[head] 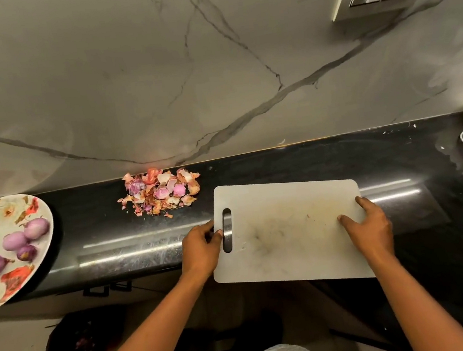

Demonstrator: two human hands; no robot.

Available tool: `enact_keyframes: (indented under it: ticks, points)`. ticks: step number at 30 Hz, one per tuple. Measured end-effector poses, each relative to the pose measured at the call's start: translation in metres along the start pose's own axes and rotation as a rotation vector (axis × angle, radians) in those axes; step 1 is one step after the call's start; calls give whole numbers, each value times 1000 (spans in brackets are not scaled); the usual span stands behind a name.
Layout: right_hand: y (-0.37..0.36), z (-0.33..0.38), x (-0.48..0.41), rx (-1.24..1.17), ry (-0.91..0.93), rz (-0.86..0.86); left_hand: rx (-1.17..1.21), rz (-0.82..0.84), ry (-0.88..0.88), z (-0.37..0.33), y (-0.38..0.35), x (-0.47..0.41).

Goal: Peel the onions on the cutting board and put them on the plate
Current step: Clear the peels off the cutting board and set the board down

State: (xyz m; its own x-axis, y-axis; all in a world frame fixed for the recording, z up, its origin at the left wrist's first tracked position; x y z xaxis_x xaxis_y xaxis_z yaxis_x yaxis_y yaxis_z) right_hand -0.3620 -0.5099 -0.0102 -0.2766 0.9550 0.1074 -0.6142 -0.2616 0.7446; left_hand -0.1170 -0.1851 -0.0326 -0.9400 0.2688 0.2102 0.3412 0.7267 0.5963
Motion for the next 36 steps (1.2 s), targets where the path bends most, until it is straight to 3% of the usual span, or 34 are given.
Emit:
enact_keyframes:
  ticks: [9, 13, 21, 26, 31, 36]
  points:
    - [-10, -5, 0, 151, 85, 46, -13, -6, -86, -9, 6, -12]
    - [-19, 8, 2, 240, 181, 34, 18, -73, -29, 5, 23, -21]
    - [-118, 127, 35, 125, 494, 311, 231, -348, 49, 29, 102, -44]
    - [-189, 202, 46, 64, 581, 437, 145, -532, -62, 46, 152, -80]
    - [-246, 247, 67, 35, 614, 541, 73, -344, -85, 56, 148, -122]
    - [-284, 267, 104, -86, 580, 517, -34, -150, -36, 64, 122, -149]
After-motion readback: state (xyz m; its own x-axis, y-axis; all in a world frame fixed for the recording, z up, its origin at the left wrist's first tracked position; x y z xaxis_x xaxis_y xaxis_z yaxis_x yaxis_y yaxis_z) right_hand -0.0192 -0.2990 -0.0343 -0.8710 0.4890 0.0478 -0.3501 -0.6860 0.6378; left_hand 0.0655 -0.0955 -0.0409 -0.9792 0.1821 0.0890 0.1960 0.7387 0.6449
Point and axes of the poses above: each hand's wrist, its own x-axis away from the middle knuckle, its own y-axis out of the back of the hand, z = x × y, the point moved 8 cm from there along -x, towards the middle knuckle, and after that the axes turned 8 degrees about -z, right-handed, at the moved point
